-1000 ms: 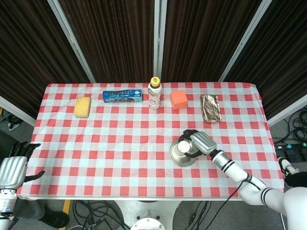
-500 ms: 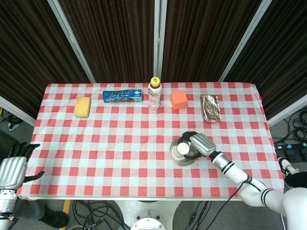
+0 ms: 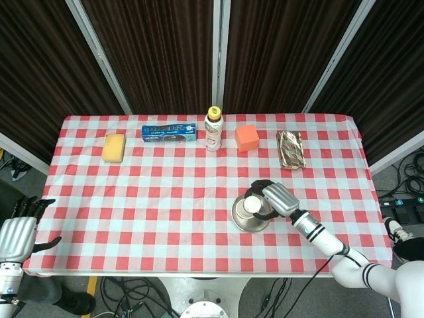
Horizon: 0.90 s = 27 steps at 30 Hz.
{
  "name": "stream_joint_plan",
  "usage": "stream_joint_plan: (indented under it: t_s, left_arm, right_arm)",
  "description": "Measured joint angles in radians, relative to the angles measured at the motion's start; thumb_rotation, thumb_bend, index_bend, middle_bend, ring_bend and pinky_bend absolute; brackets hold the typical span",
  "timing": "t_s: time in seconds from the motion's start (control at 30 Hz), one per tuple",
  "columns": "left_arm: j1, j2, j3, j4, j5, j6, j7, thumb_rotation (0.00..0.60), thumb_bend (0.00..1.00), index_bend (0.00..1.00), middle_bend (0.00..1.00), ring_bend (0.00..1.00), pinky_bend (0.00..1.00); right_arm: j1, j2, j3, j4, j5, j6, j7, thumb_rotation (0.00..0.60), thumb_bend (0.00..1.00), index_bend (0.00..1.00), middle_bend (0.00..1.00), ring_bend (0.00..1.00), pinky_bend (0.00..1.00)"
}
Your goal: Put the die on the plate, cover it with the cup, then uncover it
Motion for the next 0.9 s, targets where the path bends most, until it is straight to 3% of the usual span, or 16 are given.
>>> stream_joint_plan:
  t_s: [0.2,0.3,0.5,0.57,0.63,0.77,0.9]
  left_arm:
    - [-0.002,-0.004,-0.001,0.01,0.01,0.004,-0.01,0.6,0.0,0.18,0.2,0.1,0.05]
    - [-0.005,-0.007,-0.002,0.012,0.012,0.001,-0.011,0.6,0.0,0.18,0.2,0.1,0.05]
    - [-0.008,-0.004,-0.002,0.004,0.019,0.003,-0.001,0.6,0.0,0.18,0.2,0.1,0.05]
    - [-0.008,0.0,-0.003,-0.001,0.019,0.004,0.002,0.6,0.0,0.18,0.2,0.1,0.05]
    - [-0.008,0.003,-0.004,-0.005,0.017,0.005,0.004,0.6,0.0,0.18,0.2,0.1,0.05]
    - [-0.008,0.002,-0.006,-0.004,0.019,0.008,0.004,0.6,0.0,0.18,0.2,0.1,0.05]
    - [-0.008,-0.005,-0.006,0.006,0.025,0.015,0.001,0.6,0.0,0.18,0.2,0.1,0.05]
  right_arm:
    - [-0.037,0.036,0.048,0.007,0.08,0.031,-0.004,0.6,0.31,0.51,0.37,0.2,0.21]
    - [-0.054,0.045,0.071,0.039,0.149,0.005,-0.007,0.6,0.31,0.44,0.33,0.18,0.21]
    - [-0.068,0.042,0.083,0.104,0.216,-0.119,-0.024,0.6,0.29,0.21,0.23,0.1,0.18]
    - [-0.069,0.044,0.08,0.109,0.222,-0.154,-0.035,0.6,0.22,0.08,0.18,0.05,0.14]
    - [-0.07,0.052,0.079,0.099,0.224,-0.164,-0.056,0.6,0.15,0.01,0.14,0.02,0.11]
    - [-0.084,0.081,0.088,0.043,0.229,-0.137,-0.084,0.6,0.11,0.0,0.09,0.0,0.05]
    - [-0.122,0.128,0.107,-0.037,0.237,-0.046,-0.13,0.6,0.13,0.0,0.12,0.0,0.05]
